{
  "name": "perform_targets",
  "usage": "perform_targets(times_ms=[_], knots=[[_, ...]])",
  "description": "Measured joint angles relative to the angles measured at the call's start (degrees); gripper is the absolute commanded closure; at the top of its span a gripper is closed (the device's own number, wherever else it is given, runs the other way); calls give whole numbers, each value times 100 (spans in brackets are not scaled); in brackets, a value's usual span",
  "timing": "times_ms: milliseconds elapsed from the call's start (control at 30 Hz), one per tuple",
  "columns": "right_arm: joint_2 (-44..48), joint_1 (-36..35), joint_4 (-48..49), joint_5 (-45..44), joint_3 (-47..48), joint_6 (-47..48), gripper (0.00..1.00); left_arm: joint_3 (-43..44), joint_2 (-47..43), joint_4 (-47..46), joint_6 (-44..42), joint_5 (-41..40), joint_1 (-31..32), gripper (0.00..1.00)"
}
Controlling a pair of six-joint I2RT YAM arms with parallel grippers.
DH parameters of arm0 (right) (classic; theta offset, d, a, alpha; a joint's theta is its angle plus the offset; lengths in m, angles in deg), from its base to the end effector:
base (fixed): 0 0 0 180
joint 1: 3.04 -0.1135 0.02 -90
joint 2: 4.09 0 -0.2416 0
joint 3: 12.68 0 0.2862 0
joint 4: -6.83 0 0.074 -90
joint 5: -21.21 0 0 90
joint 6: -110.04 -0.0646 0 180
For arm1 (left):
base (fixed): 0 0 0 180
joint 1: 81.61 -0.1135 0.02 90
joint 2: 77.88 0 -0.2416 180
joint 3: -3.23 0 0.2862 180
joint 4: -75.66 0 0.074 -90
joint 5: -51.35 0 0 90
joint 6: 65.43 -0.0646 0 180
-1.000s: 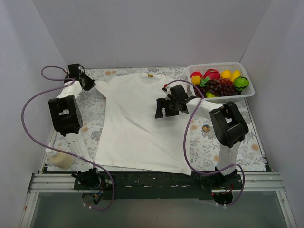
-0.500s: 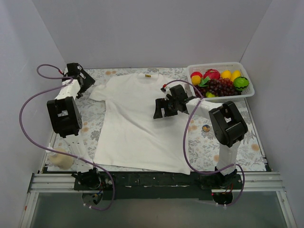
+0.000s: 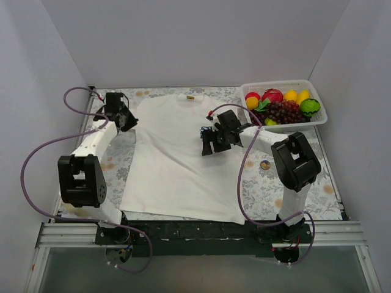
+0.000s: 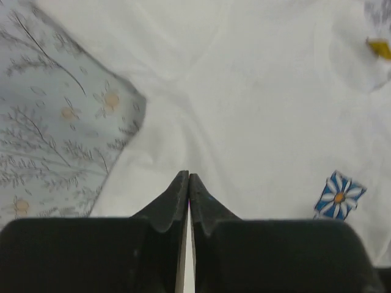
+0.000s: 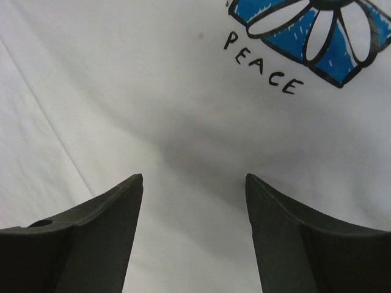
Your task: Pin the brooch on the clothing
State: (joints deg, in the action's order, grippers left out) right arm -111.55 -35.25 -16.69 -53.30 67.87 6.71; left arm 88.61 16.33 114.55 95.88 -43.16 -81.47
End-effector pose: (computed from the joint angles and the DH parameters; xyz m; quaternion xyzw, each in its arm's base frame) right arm 0.3584 0.2462 0.1094 -0.1979 0.9123 0.2467 0.2602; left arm 0.4137 0.0041 0.2081 -0.5539 0.7497 -0.1806 0.3140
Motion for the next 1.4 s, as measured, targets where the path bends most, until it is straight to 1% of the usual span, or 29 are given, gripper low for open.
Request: perform_targets(times_ms=[33, 67, 100, 167, 200, 267, 367, 433, 533, 633, 1000, 1067, 1400], knots=[[2, -31, -57, -72, 0, 42, 39, -262, -175, -50, -13, 116, 153, 100], [2, -61, -103, -140, 0, 70, 43, -527, -326, -98, -15, 225, 271, 100], [2, -116, -184, -247, 0, 129, 54, -776, -426, -96, 4, 341, 348, 100], [2, -229, -273, -431, 0, 186, 63, -1276, -518, -101, 35, 511, 417, 100], [2, -280, -299, -503, 0, 223, 76, -1432, -520, -70, 55, 568, 426, 100], [2, -396, -378, -671, 0, 273, 85, -1777, -518, 35, 103, 673, 461, 100], [2, -509, -424, -807, -35, 291, 87, -2026, -518, 157, 164, 817, 503, 100], [20, -542, -402, -859, -83, 284, 91, -2061, -498, 315, 186, 846, 551, 100], [28, -544, -385, -898, -109, 280, 92, -2059, -367, 496, 195, 778, 675, 100], [48, -568, -356, -927, -142, 278, 92, -2037, -157, 793, 203, 562, 831, 100], [245, -581, -105, -1005, -466, 260, 94, -1285, 437, 1735, 61, -295, 1344, 100], [297, -581, -72, -1034, -542, 260, 97, -1263, 461, 1884, 52, -505, 1443, 100], [608, -678, -70, -1062, -918, 216, 98, -1486, 407, 2671, 199, -1034, 1869, 100]])
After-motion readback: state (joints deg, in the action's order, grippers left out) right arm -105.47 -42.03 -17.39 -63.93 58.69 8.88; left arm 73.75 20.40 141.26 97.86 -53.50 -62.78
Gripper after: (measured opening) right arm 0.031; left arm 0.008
